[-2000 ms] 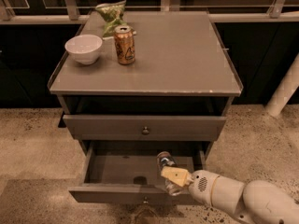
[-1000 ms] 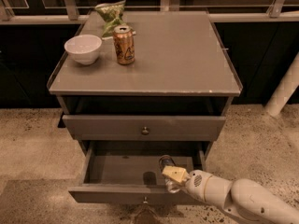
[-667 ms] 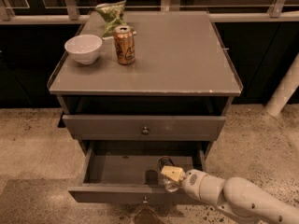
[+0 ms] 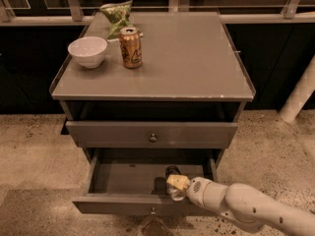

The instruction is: Place redbull can into middle drawer

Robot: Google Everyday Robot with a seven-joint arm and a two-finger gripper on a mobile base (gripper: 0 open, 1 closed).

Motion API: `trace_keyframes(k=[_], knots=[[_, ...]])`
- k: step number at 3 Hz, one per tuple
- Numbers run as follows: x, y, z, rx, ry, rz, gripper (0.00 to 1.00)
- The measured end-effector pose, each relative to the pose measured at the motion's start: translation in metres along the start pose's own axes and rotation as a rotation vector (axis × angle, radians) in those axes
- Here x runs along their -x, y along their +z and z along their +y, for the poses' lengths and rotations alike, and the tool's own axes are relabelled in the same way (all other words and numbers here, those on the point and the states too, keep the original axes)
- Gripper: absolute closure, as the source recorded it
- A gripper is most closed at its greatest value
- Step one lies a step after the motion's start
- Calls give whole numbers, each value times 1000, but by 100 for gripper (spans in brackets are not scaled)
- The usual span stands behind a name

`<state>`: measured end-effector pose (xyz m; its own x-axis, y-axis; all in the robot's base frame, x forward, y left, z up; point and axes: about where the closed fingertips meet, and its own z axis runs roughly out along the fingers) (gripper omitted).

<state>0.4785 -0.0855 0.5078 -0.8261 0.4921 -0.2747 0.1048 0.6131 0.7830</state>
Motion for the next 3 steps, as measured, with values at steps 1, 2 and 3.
trace_keyframes(k=[1, 2, 3], knots=[[-6, 2, -2, -12, 10, 12, 100], [4, 23, -17, -32, 21, 11, 100], [26, 46, -27, -43, 3, -1, 100]])
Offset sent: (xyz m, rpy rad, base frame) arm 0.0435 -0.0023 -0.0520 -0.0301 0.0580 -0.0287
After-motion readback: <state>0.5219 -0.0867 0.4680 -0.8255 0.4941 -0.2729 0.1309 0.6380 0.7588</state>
